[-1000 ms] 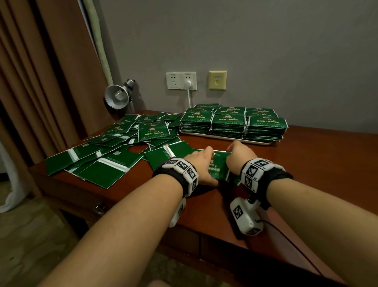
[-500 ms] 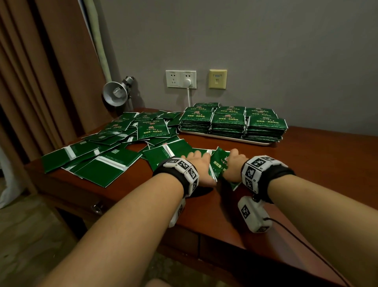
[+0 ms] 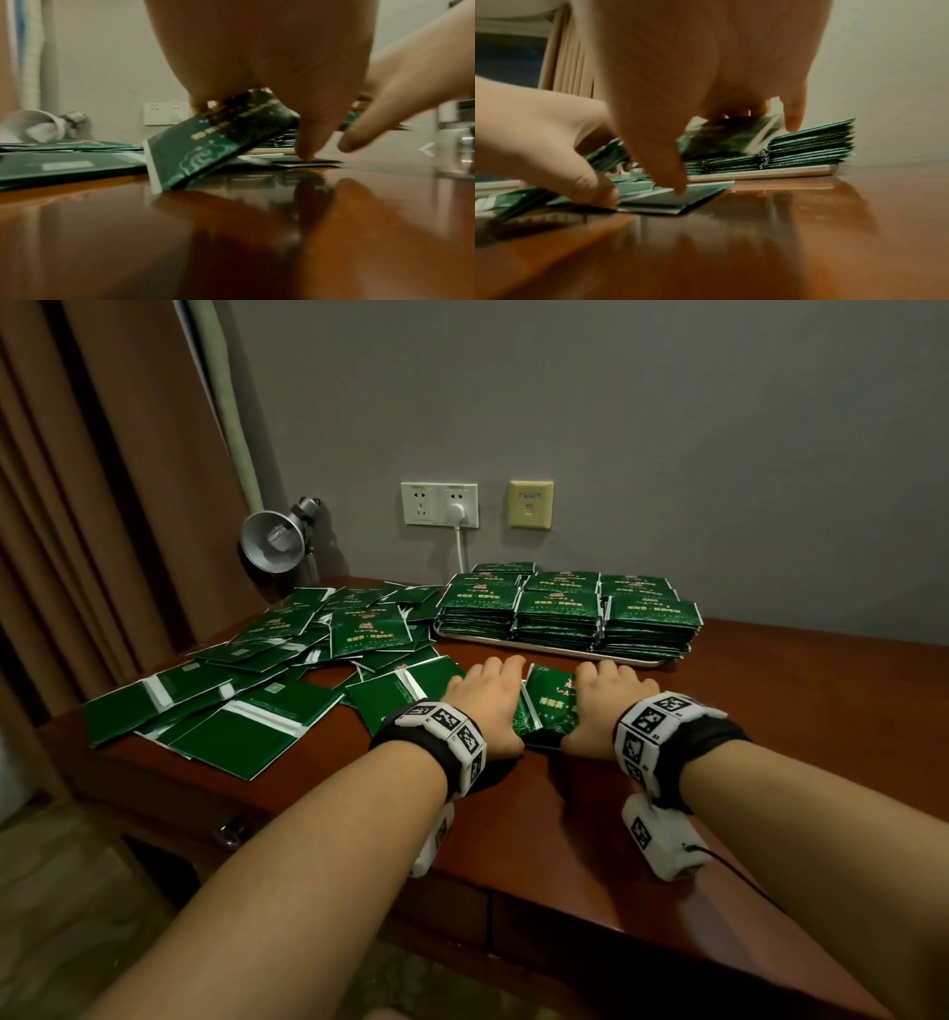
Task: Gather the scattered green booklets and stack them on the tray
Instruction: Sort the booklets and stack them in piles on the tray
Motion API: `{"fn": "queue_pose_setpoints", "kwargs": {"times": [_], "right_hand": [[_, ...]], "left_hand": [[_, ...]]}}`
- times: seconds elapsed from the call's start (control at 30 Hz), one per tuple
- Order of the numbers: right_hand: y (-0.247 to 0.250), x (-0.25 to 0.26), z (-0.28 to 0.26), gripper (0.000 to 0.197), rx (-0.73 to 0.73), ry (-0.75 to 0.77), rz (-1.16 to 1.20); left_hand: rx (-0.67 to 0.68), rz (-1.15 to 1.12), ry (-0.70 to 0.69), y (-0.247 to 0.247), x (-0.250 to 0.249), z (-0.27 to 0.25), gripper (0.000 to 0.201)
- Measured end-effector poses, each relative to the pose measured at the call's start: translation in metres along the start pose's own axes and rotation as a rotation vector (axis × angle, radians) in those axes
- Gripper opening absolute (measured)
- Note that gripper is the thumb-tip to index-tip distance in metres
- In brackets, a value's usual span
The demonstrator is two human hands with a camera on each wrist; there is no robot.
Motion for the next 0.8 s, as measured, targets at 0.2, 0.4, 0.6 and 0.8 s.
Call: {"fn": "queue_pose_setpoints", "kwargs": {"times": [0.2,0.4,0.6,0.8], "right_hand": [[0.025,-0.017,0.016,0.073,0.014,0.011,0.027],[0.063,-0.05,0.035,0.079,-0.006,-0.039,0.04],[0.098,-0.097,0.078,0.083,-0.037,-0.115,0.01],[0.116,-0.128,0.149,0.089,0.011,-0.145,-0.048]], "left_hand": [[-0.058,-0.019,-0.012,0.02,0.0,0.011,0.108],[-0.03,0.032,-0.058,0.059,0.0,0.052,0.111],[-0.045,0.076,-0.108,0.102,-0.008,0.121,0.104],[-0.022,0.142,-0.185,0.12,-0.025,0.206,0.107]]}}
Point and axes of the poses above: each hand's wrist, its own z-axis towards the middle knuckle, its own y-axis out of the back of the hand, x = y × z, the point moved 9 cm from there along z, towards the middle knuckle, and after that the axes turned 9 degrees about z, right-handed, at the moved point
